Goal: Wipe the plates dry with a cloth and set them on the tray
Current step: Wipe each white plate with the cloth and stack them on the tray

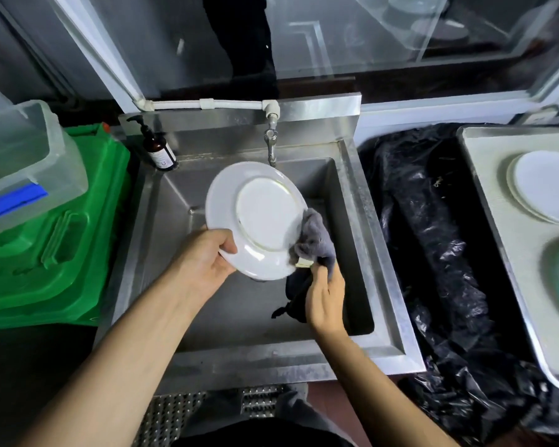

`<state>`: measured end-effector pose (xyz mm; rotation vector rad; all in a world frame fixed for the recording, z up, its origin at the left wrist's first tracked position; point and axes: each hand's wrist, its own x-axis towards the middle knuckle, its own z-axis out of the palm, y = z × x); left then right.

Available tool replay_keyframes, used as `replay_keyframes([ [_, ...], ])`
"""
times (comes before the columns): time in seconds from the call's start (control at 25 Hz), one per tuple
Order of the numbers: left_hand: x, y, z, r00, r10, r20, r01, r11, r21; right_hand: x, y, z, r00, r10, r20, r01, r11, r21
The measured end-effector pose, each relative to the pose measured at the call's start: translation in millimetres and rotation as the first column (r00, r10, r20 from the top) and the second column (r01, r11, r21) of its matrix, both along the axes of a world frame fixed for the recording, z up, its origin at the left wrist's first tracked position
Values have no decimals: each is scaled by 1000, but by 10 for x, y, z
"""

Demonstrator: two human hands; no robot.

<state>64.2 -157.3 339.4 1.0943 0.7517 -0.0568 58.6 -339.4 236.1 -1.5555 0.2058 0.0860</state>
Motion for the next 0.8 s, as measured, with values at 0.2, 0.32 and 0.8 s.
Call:
replay_keyframes([
  [0.2, -31, -191, -199, 995, -96, -7, 96, 995, -20, 491, -588, -32, 987, -158, -40, 139, 944, -299],
  [0.32, -10, -202, -271, 993, -122, 8, 122, 992, -26, 735, -916, -203, 986, -20, 164, 135, 668, -732],
  [0.8, 72, -310, -150, 998, 17, -53, -26, 983, -183, 680, -878, -367, 920, 297, 256, 20, 617, -787],
])
